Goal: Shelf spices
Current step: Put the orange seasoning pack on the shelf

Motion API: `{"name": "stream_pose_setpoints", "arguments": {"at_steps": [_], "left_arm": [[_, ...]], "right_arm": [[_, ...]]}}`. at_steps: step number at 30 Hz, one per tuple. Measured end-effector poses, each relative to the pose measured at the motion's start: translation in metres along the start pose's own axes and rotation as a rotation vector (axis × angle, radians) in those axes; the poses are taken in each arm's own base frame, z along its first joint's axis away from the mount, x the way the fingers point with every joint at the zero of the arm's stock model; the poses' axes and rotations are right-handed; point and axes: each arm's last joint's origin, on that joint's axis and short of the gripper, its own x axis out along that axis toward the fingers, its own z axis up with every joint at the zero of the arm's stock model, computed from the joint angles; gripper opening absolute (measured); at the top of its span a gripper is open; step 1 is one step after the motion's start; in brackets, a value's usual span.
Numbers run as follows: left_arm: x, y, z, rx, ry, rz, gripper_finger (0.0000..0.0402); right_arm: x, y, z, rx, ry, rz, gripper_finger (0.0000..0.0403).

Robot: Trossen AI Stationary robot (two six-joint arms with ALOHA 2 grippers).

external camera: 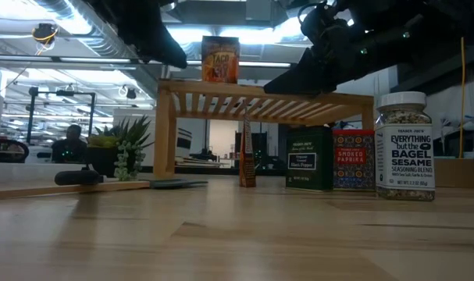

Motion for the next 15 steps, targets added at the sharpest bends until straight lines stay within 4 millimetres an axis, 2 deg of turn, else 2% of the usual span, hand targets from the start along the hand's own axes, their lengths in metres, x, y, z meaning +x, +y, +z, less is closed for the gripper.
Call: {"name": "stream_pose_setpoints", "arguments": {"at_steps": [4,9,15], "left_arm": [[0.010,-0.011,-0.006,0.022,0.041,0.000,0.0119],[0.028,-0.017,-0.015,0.067,0.101,0.098,0.0117],[0.045,-0.017,-0.024,0.128,0.157,0.215,0.0086]], "right_arm": [[0.000,0.000,0.001,-0.008,-0.008,-0.003,0.0010],[0.000,0.000,0.002,-0.020,-0.019,-0.004,0.0010],[0.000,0.000,0.002,-0.021,-0.018,-0.004,0.0010]]}}
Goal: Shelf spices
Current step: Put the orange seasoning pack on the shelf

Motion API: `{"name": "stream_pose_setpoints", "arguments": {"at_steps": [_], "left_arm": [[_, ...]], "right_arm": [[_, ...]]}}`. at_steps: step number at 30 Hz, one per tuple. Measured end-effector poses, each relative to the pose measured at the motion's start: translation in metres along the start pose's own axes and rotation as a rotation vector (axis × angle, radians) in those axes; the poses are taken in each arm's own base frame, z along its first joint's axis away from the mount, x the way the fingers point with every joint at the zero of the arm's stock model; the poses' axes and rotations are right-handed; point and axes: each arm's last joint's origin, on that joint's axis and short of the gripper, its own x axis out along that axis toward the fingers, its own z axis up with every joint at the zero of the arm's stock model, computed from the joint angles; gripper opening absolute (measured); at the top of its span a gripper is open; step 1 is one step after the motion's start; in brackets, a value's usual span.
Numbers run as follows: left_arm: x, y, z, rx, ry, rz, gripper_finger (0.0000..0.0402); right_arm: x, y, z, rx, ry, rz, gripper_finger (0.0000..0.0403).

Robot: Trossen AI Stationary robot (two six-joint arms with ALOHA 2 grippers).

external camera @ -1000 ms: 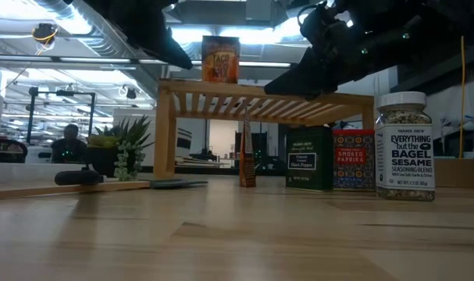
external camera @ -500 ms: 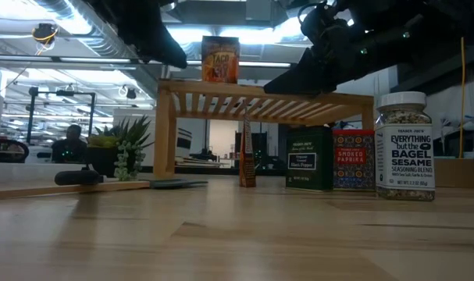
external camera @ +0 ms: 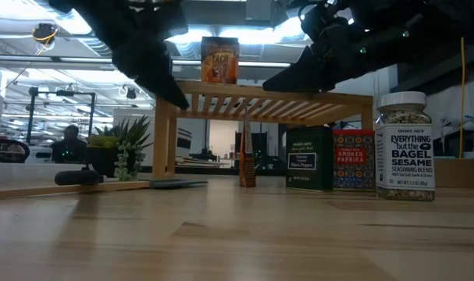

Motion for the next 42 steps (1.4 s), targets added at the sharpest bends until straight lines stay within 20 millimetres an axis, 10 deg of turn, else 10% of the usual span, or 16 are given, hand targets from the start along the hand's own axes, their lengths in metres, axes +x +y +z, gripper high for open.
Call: {"name": "stream_pose_setpoints", "arguments": {"at_steps": [16,42], "left_arm": [[0.019,0.025,0.003,0.036,0.004,0.093,0.0004],[0.032,0.066,0.005,0.013,0.013,0.171,0.0002]], "right_arm": [[0.000,0.000,0.000,0.000,0.003,-0.002,0.0010],[0.000,0.000,-0.001,-0.002,0.008,0.000,0.0010]]}}
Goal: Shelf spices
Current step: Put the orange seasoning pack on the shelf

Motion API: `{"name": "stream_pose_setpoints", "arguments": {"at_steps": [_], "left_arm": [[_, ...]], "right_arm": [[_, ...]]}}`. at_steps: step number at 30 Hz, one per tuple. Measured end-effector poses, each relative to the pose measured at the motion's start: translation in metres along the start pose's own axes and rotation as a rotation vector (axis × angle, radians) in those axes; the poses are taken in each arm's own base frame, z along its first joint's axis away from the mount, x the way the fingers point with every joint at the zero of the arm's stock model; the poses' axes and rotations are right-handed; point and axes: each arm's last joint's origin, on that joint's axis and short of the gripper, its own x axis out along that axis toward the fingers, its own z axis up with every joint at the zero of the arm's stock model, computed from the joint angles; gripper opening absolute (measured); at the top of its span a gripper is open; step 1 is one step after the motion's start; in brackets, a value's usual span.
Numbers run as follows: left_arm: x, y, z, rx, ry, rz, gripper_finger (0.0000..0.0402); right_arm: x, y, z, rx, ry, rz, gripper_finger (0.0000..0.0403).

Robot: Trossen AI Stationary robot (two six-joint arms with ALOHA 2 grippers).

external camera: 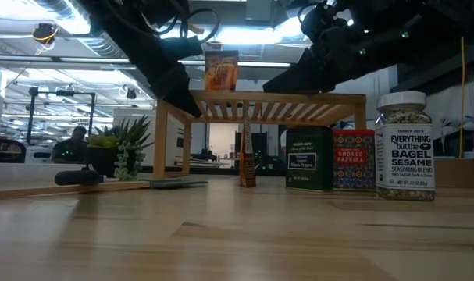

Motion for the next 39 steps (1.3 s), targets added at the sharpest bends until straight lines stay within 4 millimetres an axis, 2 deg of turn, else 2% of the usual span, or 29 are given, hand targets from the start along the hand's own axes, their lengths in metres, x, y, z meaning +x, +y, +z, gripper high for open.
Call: {"name": "stream_pose_setpoints", "arguments": {"at_steps": [7,13,16,20,25,29,33,36,39], "left_arm": [[-0.017,-0.028,0.004,0.059,-0.048,-0.046,0.0001],[-0.058,-0.045,0.005,0.105,-0.111,0.062,0.0001],[-0.086,-0.044,-0.001,0.075,-0.127,0.057,0.0001],[-0.125,-0.030,-0.019,0.005,-0.124,0.071,0.0001],[-0.158,-0.015,-0.044,-0.080,-0.144,0.045,0.0001],[-0.161,-0.019,-0.072,-0.094,-0.178,-0.001,0.0001],[-0.150,-0.032,-0.100,-0.179,-0.197,-0.061,0.0001],[-0.138,-0.049,-0.113,-0.258,-0.268,-0.132,0.0003],[-0.128,-0.064,-0.115,-0.388,-0.385,-0.230,0.0003]], "right_arm": [[0.000,0.000,0.000,-0.003,0.003,0.000,0.0010],[0.000,0.000,0.000,-0.010,0.002,0.000,0.0010],[0.000,0.000,0.000,-0.010,0.003,0.001,0.0010],[-0.004,0.000,0.002,-0.012,0.018,0.002,0.0010],[-0.029,-0.002,0.017,-0.012,-0.010,0.008,0.0010],[-0.061,-0.002,0.023,-0.021,-0.098,-0.010,0.0010],[-0.090,0.001,0.018,-0.006,-0.160,-0.051,0.0010],[-0.103,0.005,0.012,0.011,-0.182,-0.058,0.0010],[-0.107,0.011,0.007,0.007,-0.183,-0.034,0.0010]]}}
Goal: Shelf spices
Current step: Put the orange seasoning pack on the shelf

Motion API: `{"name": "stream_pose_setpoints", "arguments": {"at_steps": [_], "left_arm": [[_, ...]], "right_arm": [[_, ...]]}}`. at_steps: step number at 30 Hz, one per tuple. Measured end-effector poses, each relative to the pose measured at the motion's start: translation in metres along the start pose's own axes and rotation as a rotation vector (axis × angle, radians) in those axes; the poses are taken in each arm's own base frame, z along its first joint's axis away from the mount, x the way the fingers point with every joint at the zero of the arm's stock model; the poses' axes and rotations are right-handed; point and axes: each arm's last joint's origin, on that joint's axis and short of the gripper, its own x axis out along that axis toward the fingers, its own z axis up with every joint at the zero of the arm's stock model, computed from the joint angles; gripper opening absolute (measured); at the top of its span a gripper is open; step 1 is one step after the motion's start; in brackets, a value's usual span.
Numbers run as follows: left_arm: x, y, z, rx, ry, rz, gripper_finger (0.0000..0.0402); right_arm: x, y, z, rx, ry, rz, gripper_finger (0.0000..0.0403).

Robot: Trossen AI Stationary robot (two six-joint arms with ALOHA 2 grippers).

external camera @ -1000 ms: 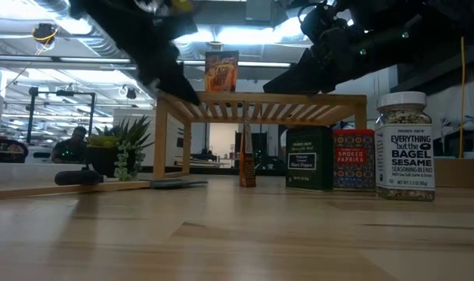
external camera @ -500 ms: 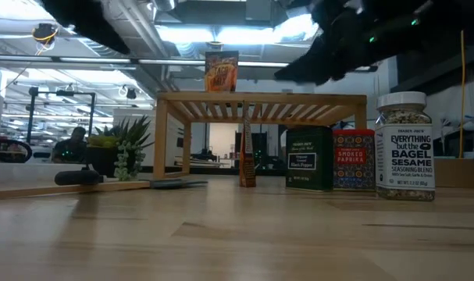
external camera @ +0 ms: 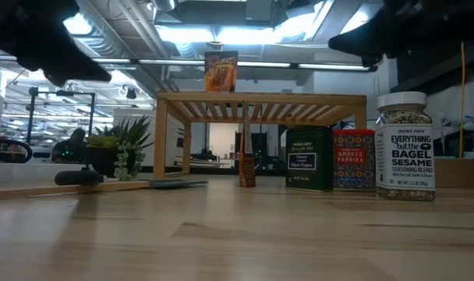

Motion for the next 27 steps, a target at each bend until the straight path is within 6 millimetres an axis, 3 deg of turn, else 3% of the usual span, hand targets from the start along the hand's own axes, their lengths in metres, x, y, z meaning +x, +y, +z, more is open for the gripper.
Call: {"name": "stream_pose_setpoints", "arguments": {"at_steps": [5,14,19,27], "left_arm": [[0.009,-0.007,-0.006,-0.133,-0.136,-0.120,0.0003],[0.037,-0.007,-0.025,-0.283,0.038,-0.165,0.0004],[0.048,-0.005,-0.022,-0.335,0.021,-0.144,0.0004],[0.062,-0.003,-0.014,-0.285,-0.012,-0.284,0.0004]], "right_arm": [[-0.001,0.004,0.000,0.002,-0.013,0.021,0.0010],[-0.001,0.004,0.000,0.002,-0.010,0.011,0.0010],[-0.001,0.004,-0.001,0.001,-0.007,0.011,0.0010],[-0.001,0.004,-0.001,0.000,-0.006,0.011,0.0010]]}}
